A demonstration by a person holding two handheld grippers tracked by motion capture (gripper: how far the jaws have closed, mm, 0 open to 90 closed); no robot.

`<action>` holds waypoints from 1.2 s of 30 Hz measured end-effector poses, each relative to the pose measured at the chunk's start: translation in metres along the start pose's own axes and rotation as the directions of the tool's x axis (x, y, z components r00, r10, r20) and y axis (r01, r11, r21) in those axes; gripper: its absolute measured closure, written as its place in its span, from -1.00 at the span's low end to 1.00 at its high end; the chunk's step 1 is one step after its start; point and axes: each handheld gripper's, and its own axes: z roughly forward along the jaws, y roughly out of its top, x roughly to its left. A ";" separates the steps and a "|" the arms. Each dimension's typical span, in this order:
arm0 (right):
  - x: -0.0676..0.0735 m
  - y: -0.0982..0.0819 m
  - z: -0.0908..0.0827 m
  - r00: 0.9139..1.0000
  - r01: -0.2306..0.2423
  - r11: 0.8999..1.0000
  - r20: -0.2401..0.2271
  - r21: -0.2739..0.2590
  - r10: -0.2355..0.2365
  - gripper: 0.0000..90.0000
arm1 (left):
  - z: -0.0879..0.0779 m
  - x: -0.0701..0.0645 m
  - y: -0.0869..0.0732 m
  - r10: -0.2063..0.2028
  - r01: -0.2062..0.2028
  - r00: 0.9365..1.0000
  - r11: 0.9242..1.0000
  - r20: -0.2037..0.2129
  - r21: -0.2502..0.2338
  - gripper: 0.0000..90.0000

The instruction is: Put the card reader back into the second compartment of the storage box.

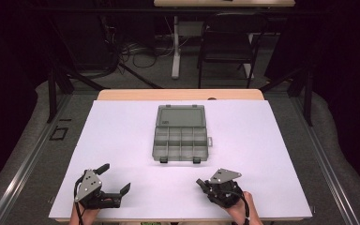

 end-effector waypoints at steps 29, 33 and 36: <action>-0.015 0.001 -0.008 0.999 -0.030 0.999 0.040 -0.028 0.031 0.63 | 0.001 0.000 0.000 0.007 -0.007 1.000 1.000 -0.002 0.009 -1.00; -0.017 0.001 -0.009 0.998 -0.032 0.999 0.048 -0.032 0.033 0.63 | 0.001 0.000 0.000 0.007 -0.007 1.000 1.000 -0.001 0.010 -1.00; -0.018 0.001 -0.010 0.998 -0.035 0.999 0.051 -0.032 0.037 0.63 | 0.001 0.000 0.000 0.007 -0.007 1.000 1.000 -0.001 0.010 -1.00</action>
